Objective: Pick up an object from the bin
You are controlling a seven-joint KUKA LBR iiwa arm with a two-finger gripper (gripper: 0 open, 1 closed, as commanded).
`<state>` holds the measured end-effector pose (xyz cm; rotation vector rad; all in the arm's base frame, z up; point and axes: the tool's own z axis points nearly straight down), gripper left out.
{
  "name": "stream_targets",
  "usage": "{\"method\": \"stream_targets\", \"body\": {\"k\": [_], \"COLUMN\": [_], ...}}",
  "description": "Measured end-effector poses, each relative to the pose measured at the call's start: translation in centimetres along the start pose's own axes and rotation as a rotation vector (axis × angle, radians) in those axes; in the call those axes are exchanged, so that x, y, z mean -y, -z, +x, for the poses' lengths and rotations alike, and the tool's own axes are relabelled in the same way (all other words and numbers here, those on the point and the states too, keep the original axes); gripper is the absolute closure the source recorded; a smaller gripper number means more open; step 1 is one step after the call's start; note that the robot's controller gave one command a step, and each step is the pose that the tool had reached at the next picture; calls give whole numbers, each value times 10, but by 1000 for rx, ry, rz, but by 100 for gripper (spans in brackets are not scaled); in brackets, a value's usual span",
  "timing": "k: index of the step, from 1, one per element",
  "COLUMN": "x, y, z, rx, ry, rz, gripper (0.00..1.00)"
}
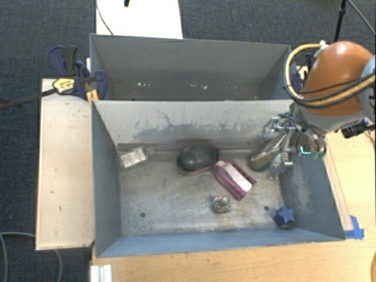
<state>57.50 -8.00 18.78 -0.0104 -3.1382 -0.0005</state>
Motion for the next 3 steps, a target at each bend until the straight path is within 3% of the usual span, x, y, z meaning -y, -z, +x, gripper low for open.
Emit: {"method": "stream_targets", "body": {"k": [1, 2, 3], "x": [30, 29, 35], "y": [-104, -99, 54], "z": [-14, -16, -16], "rx": [-1, 6, 15], "ry": [-55, -54, -36], "rz": [-1, 0, 3], "gripper": [0, 100, 100]}}
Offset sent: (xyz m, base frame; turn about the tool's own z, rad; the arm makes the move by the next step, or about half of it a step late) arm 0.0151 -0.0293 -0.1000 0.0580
